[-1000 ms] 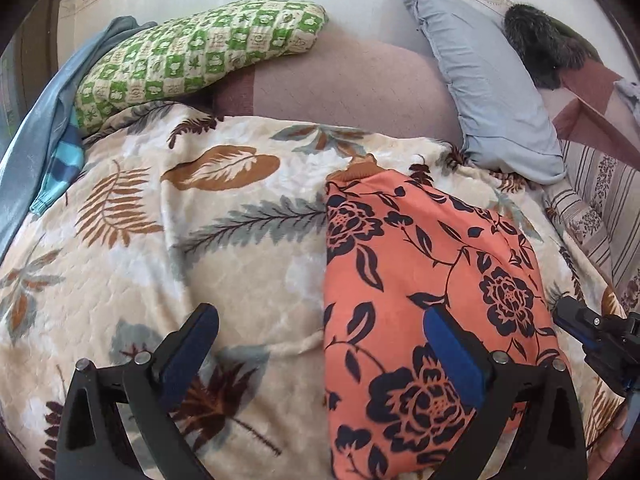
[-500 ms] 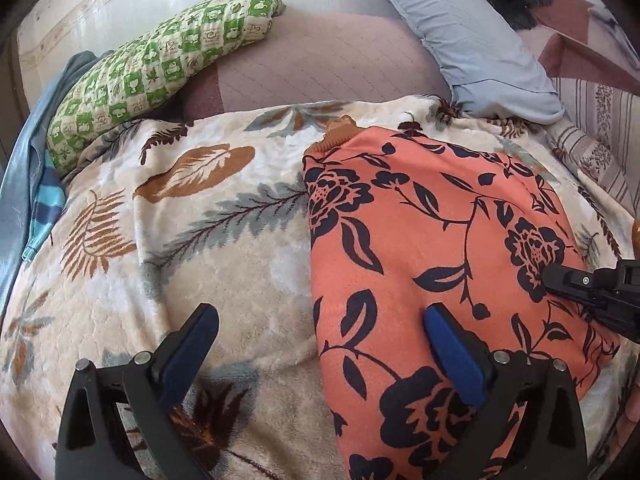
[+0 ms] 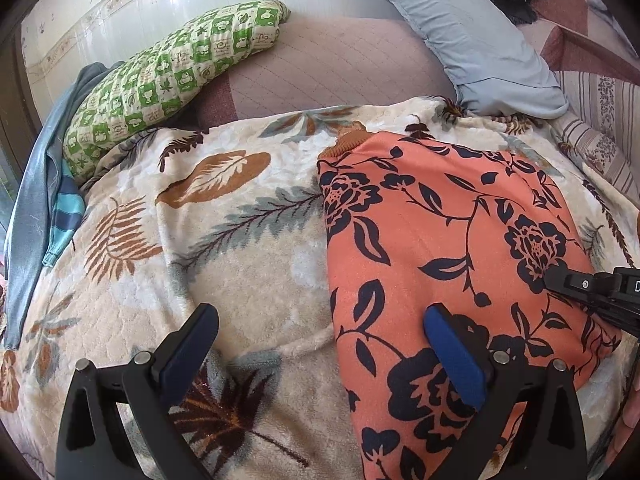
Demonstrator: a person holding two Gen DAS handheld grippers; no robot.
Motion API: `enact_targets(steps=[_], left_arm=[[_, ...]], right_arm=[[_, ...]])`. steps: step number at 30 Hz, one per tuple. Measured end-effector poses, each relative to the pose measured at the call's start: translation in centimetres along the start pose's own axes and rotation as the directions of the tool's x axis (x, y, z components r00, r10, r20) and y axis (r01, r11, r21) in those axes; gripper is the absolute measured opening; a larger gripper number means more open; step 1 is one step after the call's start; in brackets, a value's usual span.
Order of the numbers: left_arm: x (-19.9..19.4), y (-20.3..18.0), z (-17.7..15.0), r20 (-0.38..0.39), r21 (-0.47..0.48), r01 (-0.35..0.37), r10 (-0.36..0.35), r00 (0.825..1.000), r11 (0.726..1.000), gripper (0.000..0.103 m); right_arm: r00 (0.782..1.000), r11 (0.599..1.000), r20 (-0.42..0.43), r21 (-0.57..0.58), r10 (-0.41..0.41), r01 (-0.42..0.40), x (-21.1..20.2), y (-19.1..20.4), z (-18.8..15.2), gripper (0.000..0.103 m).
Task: Fold small clothes
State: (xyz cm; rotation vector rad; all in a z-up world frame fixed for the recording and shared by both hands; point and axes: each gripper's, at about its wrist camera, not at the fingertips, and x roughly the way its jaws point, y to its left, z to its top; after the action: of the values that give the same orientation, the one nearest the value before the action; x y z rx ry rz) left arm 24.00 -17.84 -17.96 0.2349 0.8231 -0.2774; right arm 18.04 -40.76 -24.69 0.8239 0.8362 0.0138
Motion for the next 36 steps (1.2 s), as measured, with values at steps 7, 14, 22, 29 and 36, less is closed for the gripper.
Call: enact_targets(steps=[7, 14, 22, 29, 36], left_arm=[[-1.1, 0.8, -0.5, 0.002, -0.002, -0.049, 0.049, 0.999, 0.999, 0.102], [-0.8, 3.8, -1.4, -0.031, -0.069, -0.099, 0.097, 0.995, 0.993, 0.102], [0.6, 3.8, -1.9, -0.080, -0.087, -0.048, 0.041, 0.996, 0.995, 0.102], [0.1, 5.4, 0.0, 0.033, -0.197, 0.077, -0.072, 0.997, 0.977, 0.102], [1.4, 5.0, 1.0, 0.095, -0.225, 0.271, -0.255, 0.962, 0.936, 0.102]], right_arm=[[1.000, 1.000, -0.002, 0.017, -0.003, 0.003, -0.5, -0.1, -0.5, 0.006], [0.999, 0.999, 0.023, 0.011, 0.033, -0.033, -2.1, 1.0, -1.2, 0.008], [0.993, 0.993, -0.119, -0.119, -0.005, -0.010, 1.1, 3.6, -3.1, 0.007], [0.997, 0.995, -0.024, -0.074, 0.072, -0.074, -1.6, 2.7, -0.3, 0.006], [0.996, 0.999, 0.087, 0.036, 0.015, -0.018, -5.3, -1.0, 2.7, 0.041]])
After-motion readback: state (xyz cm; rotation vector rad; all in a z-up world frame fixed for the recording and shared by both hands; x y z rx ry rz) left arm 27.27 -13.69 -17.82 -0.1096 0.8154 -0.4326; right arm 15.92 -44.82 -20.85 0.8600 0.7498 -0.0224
